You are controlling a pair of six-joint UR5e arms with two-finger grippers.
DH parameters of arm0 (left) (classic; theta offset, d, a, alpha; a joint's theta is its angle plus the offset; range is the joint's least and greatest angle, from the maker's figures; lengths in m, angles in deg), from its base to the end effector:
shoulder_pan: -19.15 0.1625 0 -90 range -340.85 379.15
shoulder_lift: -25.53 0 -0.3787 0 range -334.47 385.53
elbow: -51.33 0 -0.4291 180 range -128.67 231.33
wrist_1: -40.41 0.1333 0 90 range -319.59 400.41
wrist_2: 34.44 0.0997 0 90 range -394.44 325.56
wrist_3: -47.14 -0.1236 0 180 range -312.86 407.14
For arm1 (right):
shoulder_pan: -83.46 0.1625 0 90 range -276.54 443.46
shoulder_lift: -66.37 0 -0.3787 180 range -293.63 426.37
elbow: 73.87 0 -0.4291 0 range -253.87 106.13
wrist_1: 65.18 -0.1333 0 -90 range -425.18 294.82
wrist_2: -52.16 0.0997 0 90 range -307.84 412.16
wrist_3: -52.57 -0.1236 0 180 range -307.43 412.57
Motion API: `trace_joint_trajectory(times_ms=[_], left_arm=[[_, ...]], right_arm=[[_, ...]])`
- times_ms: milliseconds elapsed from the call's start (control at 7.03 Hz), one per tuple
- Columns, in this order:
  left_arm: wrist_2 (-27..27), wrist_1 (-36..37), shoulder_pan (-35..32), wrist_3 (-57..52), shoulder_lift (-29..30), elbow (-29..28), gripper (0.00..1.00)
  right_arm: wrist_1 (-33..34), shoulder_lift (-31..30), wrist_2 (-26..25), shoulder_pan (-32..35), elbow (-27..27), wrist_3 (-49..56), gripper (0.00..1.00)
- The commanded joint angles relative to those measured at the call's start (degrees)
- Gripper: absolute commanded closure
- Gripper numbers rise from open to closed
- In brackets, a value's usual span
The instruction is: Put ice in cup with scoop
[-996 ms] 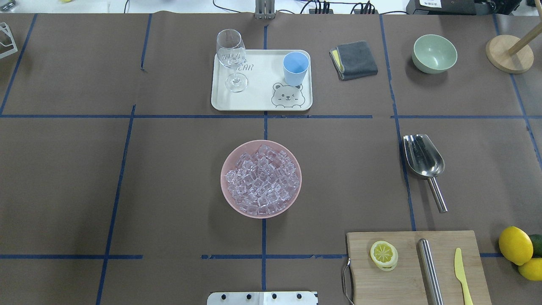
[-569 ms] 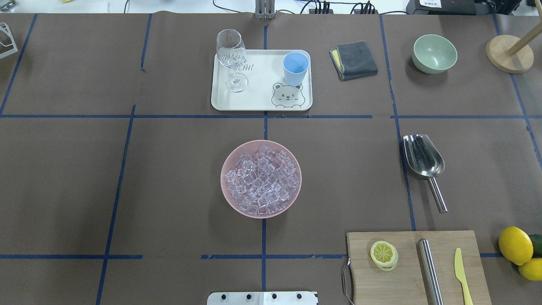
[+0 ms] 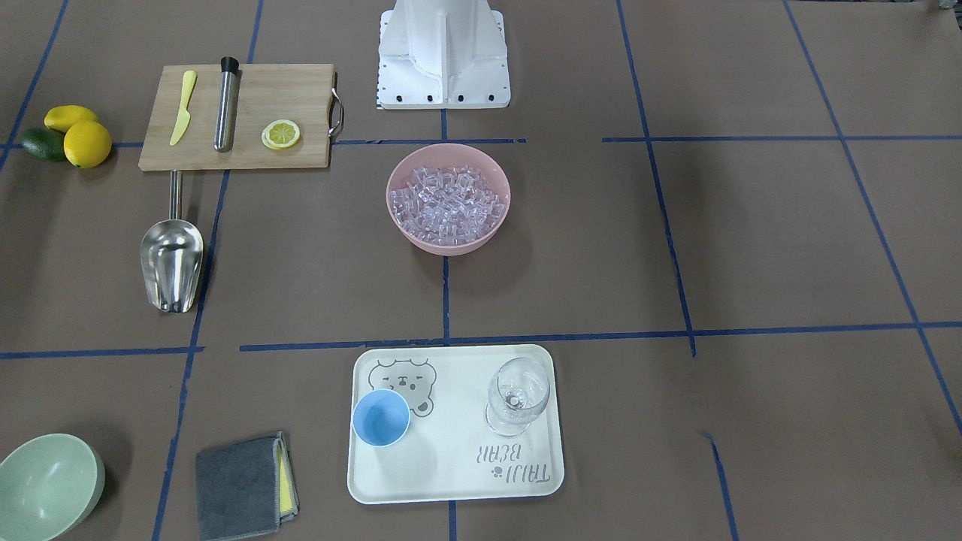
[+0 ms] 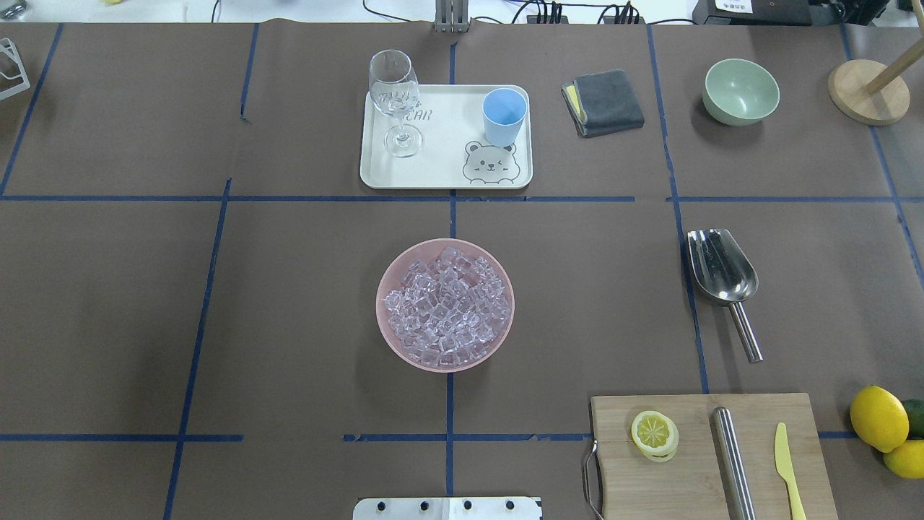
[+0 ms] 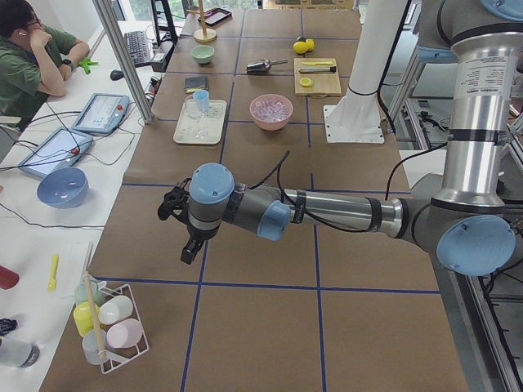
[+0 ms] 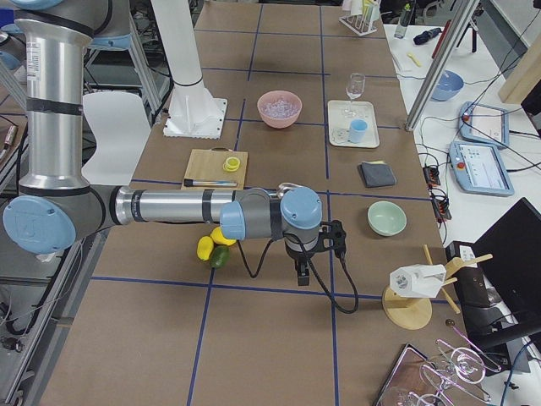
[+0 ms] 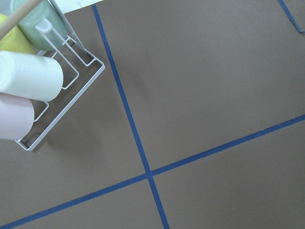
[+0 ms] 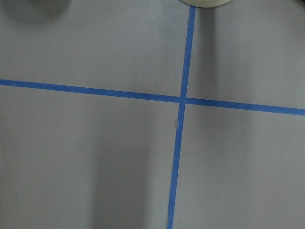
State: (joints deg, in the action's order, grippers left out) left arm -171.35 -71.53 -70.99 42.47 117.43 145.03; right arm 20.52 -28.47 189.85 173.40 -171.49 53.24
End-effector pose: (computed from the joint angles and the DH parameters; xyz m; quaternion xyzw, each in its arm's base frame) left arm -0.0444 -0.5669 0.5279 0.2344 0.3771 0.1299 0.8866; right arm 0.0414 -0.5059 0.5893 0.0586 -0.4032 -0.0308 0.9127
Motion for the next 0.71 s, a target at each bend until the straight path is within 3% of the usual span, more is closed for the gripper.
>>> trace_joint_trajectory(times_ms=[0,142,285,569], left_arm=[[0.6,-10.3,6.5,0.1,0.0,-1.0,0.00],[0.8,-16.2,13.8,-0.1,2.7,-0.5,0.00],[0.7,-17.5,18.7,0.1,4.5,-0.1,0.00],[2.0,-25.3,25.4,0.3,6.6,-0.3,0.00]], right_arm=[[-0.2,0.3,-0.3,-2.0,-0.1,0.0,0.00],[-0.3,0.3,-0.2,-2.3,-0.2,0.0,0.00],[-0.3,0.3,-0.3,-2.4,-0.2,0.0,0.00],[-0.3,0.3,-0.3,-2.8,-0.1,-0.1,0.00]])
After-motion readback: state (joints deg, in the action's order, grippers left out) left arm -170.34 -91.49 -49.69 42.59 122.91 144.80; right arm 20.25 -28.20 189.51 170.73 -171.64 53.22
